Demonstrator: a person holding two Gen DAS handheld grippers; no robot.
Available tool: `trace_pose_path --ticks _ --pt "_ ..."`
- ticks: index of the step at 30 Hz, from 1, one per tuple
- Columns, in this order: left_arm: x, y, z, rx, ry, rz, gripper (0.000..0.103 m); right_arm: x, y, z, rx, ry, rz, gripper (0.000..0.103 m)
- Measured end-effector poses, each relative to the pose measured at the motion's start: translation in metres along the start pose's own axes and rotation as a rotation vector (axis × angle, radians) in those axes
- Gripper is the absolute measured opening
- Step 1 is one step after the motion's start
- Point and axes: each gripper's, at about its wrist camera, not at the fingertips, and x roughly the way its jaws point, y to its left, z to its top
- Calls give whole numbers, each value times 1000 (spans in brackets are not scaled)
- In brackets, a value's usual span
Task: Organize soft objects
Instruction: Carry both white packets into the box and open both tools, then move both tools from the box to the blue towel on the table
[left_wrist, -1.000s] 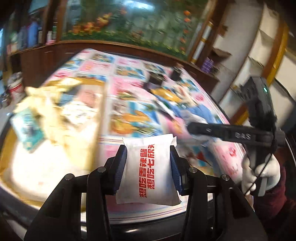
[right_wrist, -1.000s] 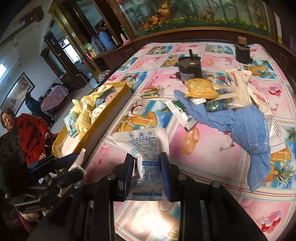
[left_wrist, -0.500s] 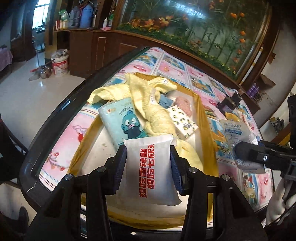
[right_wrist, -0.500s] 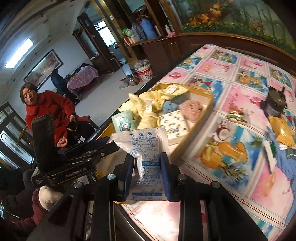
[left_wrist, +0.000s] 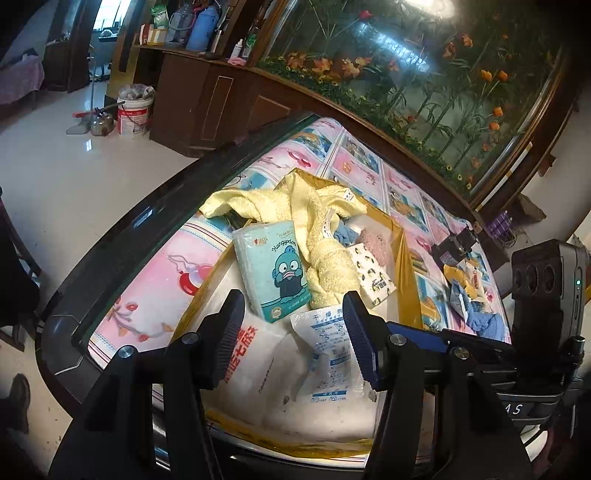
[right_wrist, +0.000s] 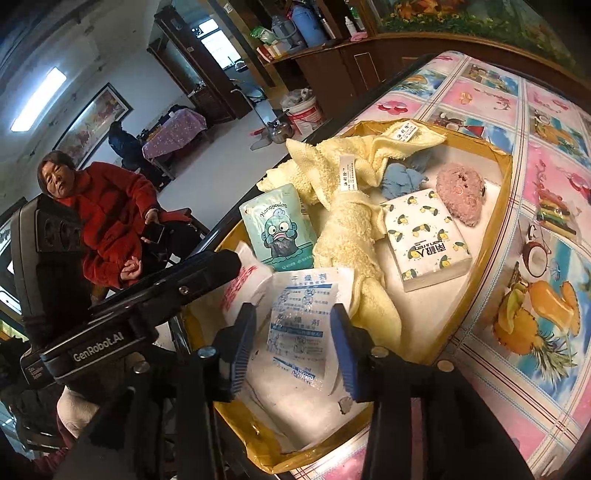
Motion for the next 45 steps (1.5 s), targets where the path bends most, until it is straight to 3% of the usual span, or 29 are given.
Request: trace_pose_path --ticks 8,14,19,24,31,37,45 --pt "-21 -29 -5 48 -49 29 56 -41 -8 -13 11 -108 10 49" --pt "-29 -65 -14 128 -72 72 56 -70 -36 -29 67 -170 8 49" --pt "-28 -105 -26 202 -39 -3 56 -108 -74 -44 139 -245 -28 49" --pt "-22 -150 -42 299 19 -103 56 -164 -127 -65 255 -345 -127 49" --pt "18 -188 -74 376 164 -192 58 -246 -204 -107 412 -448 -406 50" --pt "34 -201 -79 398 211 -215 58 -248 -237 -103 438 -430 -459 50" --pt "69 -233 -49 346 230 -279 58 -223 -246 -90 395 -399 -425 50"
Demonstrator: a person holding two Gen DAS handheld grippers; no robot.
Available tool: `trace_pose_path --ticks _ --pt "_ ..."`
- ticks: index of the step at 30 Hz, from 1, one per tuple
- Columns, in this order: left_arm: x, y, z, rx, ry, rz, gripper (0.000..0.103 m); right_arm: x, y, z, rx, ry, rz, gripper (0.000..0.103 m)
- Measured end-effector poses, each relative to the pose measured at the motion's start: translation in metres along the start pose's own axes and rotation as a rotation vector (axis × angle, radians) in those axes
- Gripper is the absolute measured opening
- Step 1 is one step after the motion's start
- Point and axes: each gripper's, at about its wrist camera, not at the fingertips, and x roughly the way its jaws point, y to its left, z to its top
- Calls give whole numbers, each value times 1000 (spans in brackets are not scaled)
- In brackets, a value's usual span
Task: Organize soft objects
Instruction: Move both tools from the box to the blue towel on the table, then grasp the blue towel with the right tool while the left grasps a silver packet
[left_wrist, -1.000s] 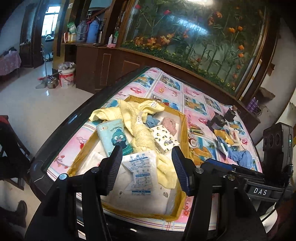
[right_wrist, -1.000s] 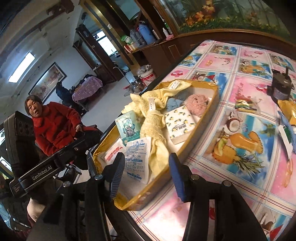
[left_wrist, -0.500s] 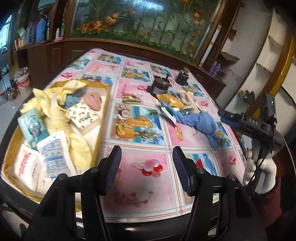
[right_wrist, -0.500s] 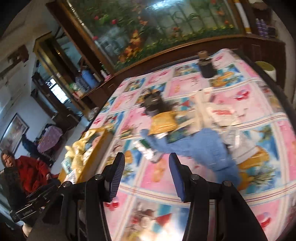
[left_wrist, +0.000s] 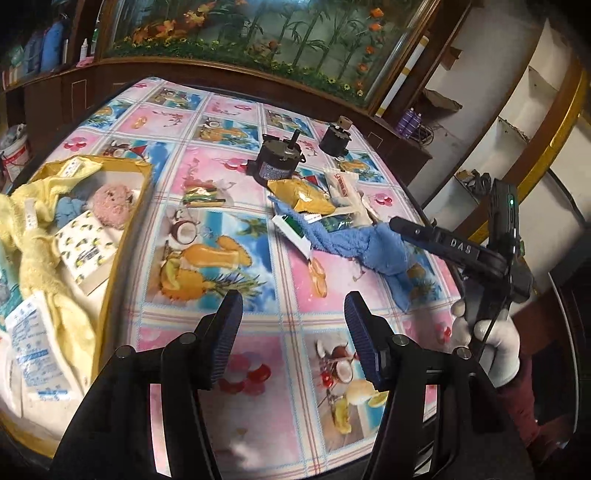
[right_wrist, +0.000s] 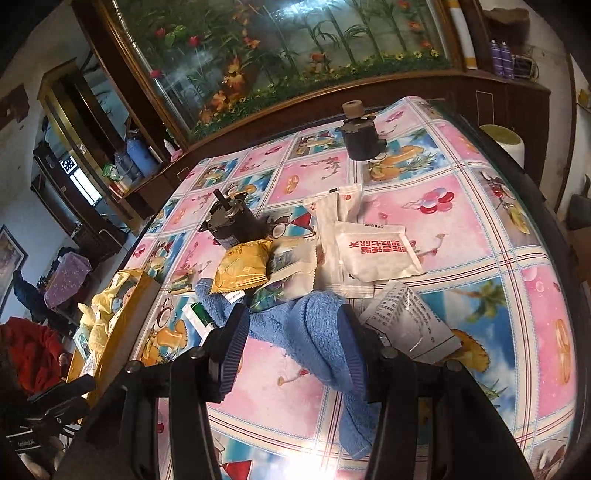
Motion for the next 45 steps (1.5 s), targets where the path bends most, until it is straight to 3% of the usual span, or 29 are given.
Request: trace_pose_path --ticks 6,10,13,14,17,19,23,25,29,32,36,39,45 --pt "69 4 53 -86 39 -36 57 20 -3 -4 -78 9 -53 50" --pt "122 9 71 -80 97 50 57 30 -2 -10 -101 34 -28 50" --pt "152 16 71 -97 157 64 57 29 -3 -13 -82 58 35 42" --pt "152 14 71 -83 138 45 57 28 -3 -14 -79 69 58 42" --pt "151 6 63 -57 193 -23 55 24 3 -21 -79 107 126 41" --pt "144 0 52 -19 241 -68 42 18 8 -29 -87 139 170 41" --pt "108 -5 26 57 279 -125 42 -5 12 -46 -108 167 222 41" --pt "89 1 17 65 271 -123 42 -18 5 -49 -97 148 192 41" --pt "64 15 8 64 233 -63 42 -27 -15 -47 -69 96 13 44" --pt "58 28 7 12 210 -63 44 -28 -21 -46 -10 103 65 49" --pt "69 36 14 -101 176 -83 61 -18 -1 -46 -82 121 70 64" --pt "89 29 20 -172 180 -141 64 -4 13 -44 -129 149 81 64" --pt "118 3 26 -124 192 -143 64 16 31 -52 -187 211 101 64"
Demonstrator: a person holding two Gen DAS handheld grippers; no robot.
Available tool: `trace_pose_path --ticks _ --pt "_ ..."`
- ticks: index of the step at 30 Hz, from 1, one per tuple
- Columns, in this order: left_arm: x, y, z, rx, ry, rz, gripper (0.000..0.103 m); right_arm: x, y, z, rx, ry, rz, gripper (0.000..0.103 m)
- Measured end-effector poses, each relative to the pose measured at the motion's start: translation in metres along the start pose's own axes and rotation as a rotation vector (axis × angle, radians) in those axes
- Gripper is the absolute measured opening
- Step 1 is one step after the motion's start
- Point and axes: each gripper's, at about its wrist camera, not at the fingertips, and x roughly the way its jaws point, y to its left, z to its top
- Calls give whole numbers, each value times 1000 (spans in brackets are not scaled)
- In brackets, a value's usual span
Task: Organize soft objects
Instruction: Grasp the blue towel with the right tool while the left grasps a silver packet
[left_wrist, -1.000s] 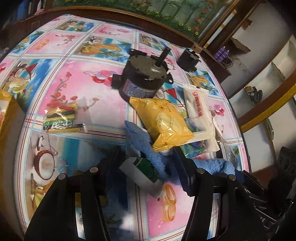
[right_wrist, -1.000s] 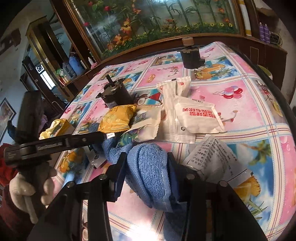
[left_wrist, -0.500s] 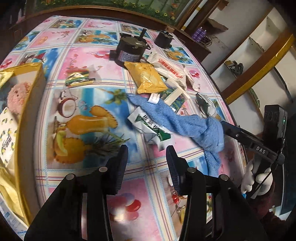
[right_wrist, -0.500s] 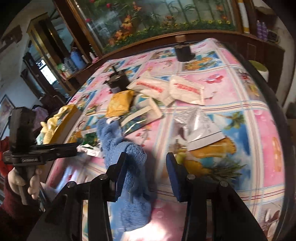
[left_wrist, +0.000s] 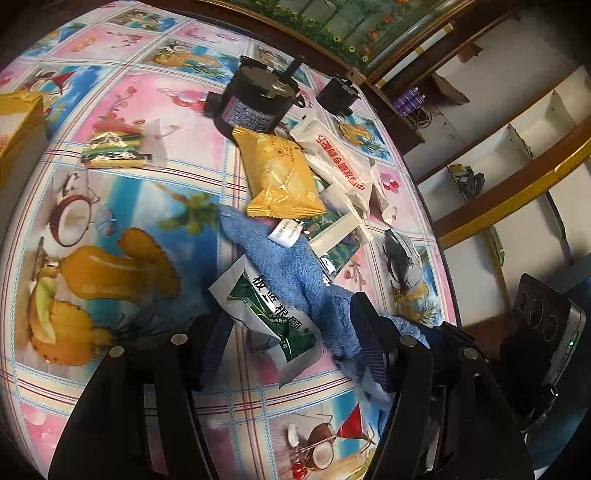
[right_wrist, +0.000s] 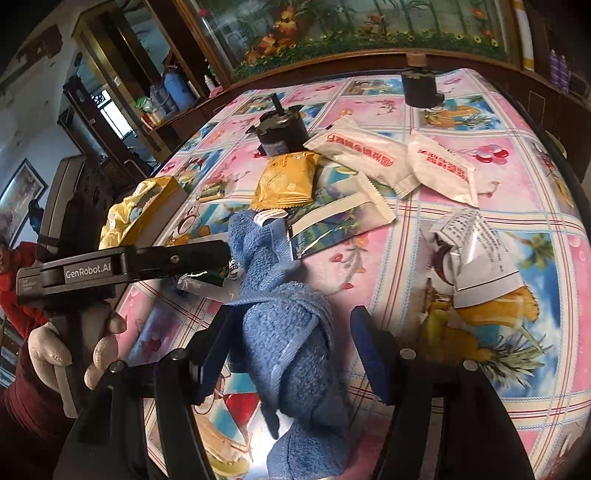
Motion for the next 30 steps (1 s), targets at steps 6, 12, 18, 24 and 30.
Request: trace_pose_path --ticks 6,12,18,24,30 --pt "16 -5 -6 29 48 -64 28 9 12 -6 -37 17 3 64" --pt "9 6 -12 9 29 -97 16 0 3 -18 19 16 52 45" --pt "-15 -7 -15 38 -25 -116 14 -31 -15 -23 113 -61 67 45" --pt "-56 -15 -23 62 -103 -164 14 -55 -6 -18 117 -117 86 45" --pt "-116 -4 -30 30 -206 -194 14 -68 22 -6 75 -160 120 45"
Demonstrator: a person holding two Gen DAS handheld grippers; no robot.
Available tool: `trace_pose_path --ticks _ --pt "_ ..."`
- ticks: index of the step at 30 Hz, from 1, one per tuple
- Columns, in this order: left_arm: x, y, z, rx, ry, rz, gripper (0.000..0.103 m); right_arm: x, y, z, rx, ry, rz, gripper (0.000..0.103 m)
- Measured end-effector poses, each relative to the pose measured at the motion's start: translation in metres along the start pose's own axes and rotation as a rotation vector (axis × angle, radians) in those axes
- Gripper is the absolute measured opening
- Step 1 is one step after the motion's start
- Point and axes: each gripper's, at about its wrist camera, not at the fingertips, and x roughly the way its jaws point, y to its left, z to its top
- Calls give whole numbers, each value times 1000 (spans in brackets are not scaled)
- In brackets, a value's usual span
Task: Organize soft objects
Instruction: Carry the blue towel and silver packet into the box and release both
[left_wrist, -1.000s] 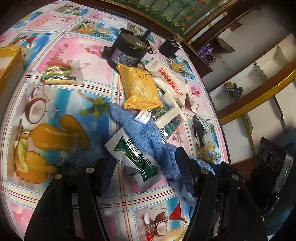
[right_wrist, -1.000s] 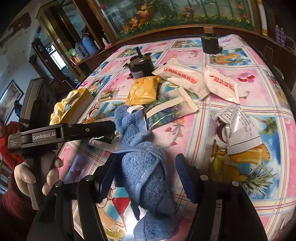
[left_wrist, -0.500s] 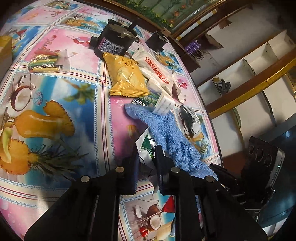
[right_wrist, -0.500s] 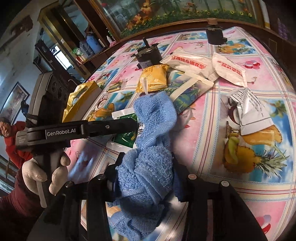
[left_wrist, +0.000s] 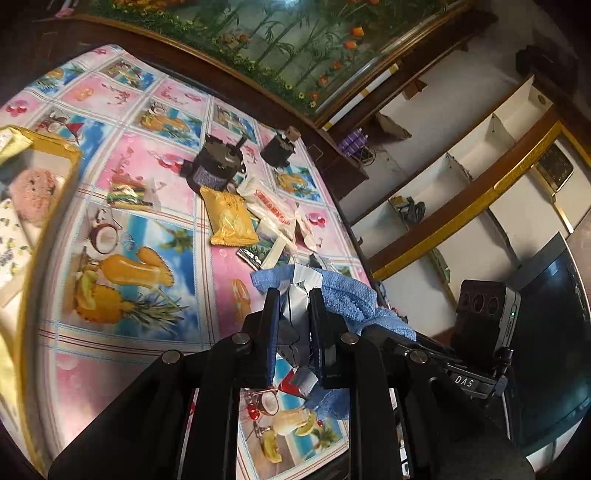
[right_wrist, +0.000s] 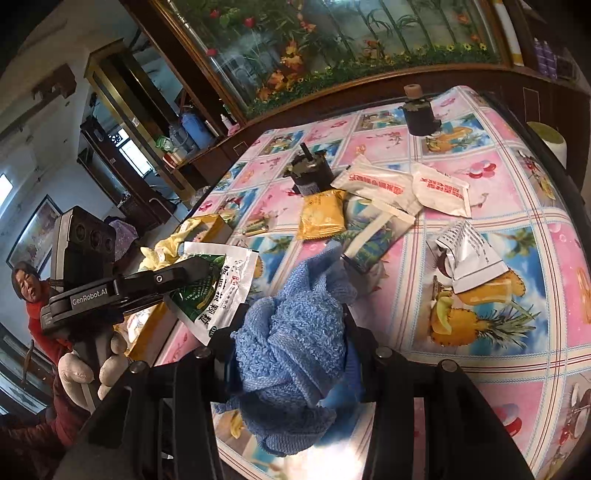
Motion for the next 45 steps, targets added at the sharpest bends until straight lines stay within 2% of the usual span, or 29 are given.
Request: trace_pose_path --ticks 9,14,22,27,30,33,36,38,39,43,45 --pt "-127 23 15 -14 -218 107 15 5 73 39 -91 -25 136 45" --pt "-174 48 12 -33 -296 197 15 25 124 59 -133 -15 230 45" --pt "-205 107 -10 -106 -316 378 15 78 187 74 -140 55 353 45" --pt "-203 143 -27 -144 -280 474 15 127 204 66 -85 134 381 45" --pt "-188 154 -34 -123 -228 570 15 160 209 55 -53 194 369 45" --pt "-167 159 -41 -92 -141 673 15 194 210 42 -17 266 349 45" --pt "-161 164 -49 -102 -107 679 15 215 210 24 -37 319 263 45" --pt "-163 162 -54 -98 -120 681 16 221 211 14 -64 334 200 46" --pt "-166 160 -56 -94 -128 686 20 223 211 11 -71 338 167 47" --pt "-176 150 -57 -87 -168 669 32 223 215 4 -128 326 92 52" --pt "-181 141 -55 -70 -196 665 33 218 223 3 -188 290 59 54"
